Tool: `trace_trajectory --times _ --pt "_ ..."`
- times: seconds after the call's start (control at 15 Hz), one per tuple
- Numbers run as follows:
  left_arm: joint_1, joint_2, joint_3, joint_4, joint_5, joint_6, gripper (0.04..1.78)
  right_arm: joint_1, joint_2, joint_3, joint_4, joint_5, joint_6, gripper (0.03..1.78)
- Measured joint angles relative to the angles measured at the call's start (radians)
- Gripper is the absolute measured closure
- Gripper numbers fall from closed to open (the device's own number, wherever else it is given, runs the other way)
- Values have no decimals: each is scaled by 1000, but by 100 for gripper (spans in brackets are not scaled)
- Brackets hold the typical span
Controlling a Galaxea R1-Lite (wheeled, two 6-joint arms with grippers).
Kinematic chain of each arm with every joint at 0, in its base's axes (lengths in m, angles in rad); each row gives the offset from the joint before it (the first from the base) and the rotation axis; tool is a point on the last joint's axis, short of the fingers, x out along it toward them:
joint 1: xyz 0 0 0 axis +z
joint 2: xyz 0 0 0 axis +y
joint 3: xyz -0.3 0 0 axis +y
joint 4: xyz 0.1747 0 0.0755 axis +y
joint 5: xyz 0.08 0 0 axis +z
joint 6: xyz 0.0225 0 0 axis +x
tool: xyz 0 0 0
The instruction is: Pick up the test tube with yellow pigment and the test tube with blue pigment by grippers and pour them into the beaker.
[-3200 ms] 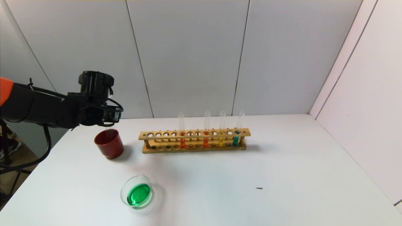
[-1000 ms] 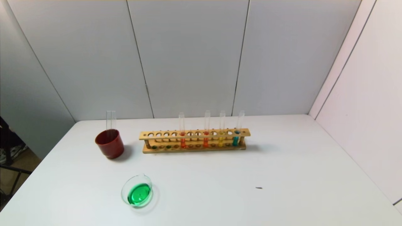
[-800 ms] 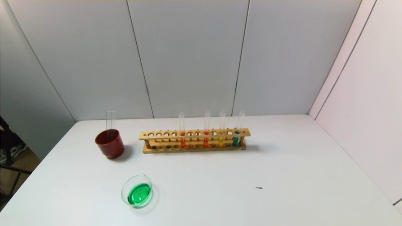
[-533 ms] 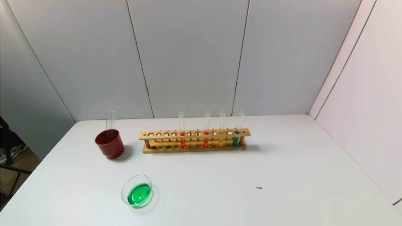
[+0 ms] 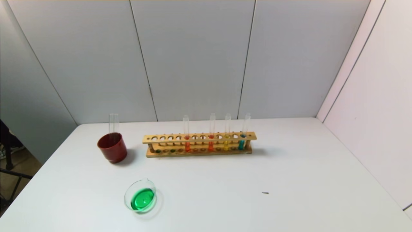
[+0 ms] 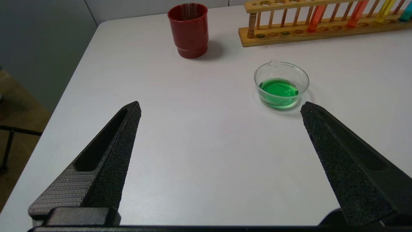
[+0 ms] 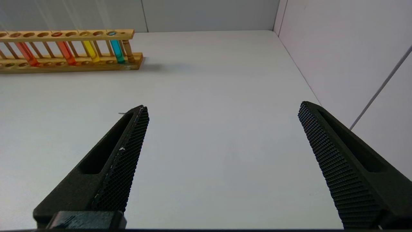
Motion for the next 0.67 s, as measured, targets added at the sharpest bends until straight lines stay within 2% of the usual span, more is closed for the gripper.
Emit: trace_trajectory --times 0.33,0.67 --pt "0 0 24 -85 25 -39 7 0 0 0 0 0 0 11" --pt "0 0 30 -86 24 -39 7 0 0 0 0 0 0 11"
